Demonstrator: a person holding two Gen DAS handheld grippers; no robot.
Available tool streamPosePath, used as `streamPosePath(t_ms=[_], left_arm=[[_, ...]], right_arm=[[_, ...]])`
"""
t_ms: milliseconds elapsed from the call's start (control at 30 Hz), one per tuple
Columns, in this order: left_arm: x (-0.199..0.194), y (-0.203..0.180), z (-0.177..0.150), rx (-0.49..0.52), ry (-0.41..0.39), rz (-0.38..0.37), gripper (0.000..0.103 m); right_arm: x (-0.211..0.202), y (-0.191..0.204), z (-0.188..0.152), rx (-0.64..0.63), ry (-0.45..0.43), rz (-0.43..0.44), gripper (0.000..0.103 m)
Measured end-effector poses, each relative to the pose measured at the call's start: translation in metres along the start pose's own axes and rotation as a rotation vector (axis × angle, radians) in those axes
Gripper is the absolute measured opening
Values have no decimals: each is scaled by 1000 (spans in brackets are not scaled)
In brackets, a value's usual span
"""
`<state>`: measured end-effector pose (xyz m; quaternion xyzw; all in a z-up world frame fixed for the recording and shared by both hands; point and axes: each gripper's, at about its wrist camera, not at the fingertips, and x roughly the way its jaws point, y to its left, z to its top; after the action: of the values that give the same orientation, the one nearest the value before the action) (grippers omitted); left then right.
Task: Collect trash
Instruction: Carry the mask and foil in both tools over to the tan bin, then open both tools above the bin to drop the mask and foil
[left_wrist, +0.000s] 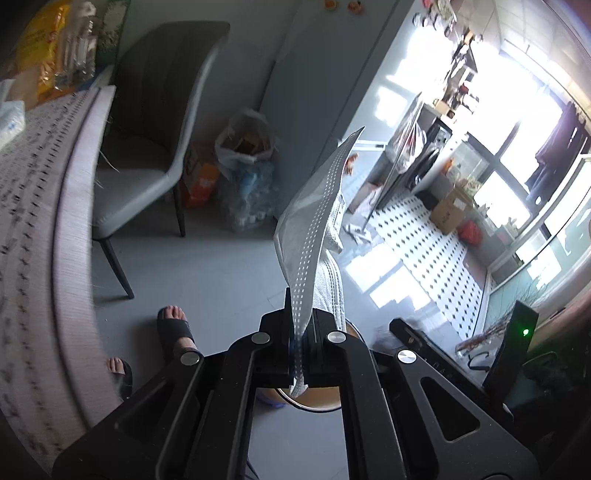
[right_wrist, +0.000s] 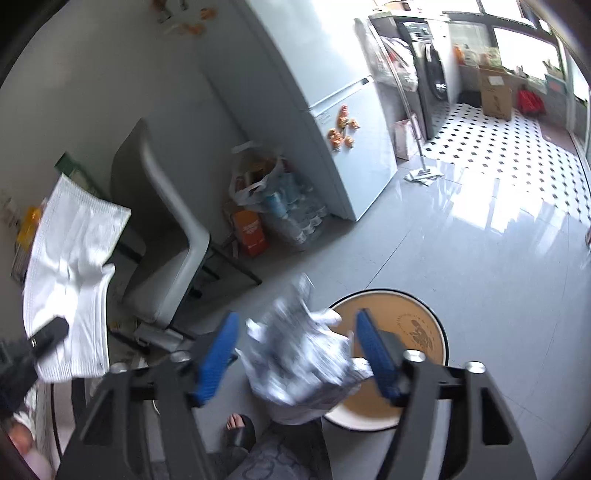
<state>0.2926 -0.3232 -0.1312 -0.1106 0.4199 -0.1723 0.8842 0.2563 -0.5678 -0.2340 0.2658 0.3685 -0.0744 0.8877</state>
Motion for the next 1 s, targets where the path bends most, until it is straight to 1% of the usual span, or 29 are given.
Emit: streamPosePath(t_ms=[33,167,233,467,533,600,733,800,833,867,900,933,1000], left_arm=[[6,-3,-1,-2,12,-3,4],[34,-20,-7,-12,67,-23,4],[54,-34,-11,-11,118,-36,4],[126,-80,-34,46,239,-9,4],[142,-87,-38,64,271,-2,4],[157,-91,-40,77,294,24,4],[183,-96,-46,89,361,29,4],[195,-98,-49,91,409,10,5],[198,-97,-50,86,429,7,16],[200,-94,-50,71,442,-2,43],[198,-91,-49,46,438,-14,57],[193,-89,-48,30,418,-11,67],[183,-87,-44,31,398,8,69]], right_arm=[[0,0,0,0,0,0,68],[-8,-22,2,42,0,-16,68],[-20,-34,1,56,-9,-34,68],[-59,-92,-4,165,-36,-122,69],[-68,-103,-4,182,-40,-149,69],[-75,-111,-4,198,-41,-162,69],[-87,-122,-6,214,-47,-176,69],[-89,-125,-8,221,-45,-178,69],[-89,-126,-9,227,-41,-177,69],[-89,-126,-9,232,-37,-176,69],[-89,-125,-11,238,-32,-175,69],[-90,-124,-11,239,-31,-172,69],[-90,-119,-10,230,-33,-166,70]])
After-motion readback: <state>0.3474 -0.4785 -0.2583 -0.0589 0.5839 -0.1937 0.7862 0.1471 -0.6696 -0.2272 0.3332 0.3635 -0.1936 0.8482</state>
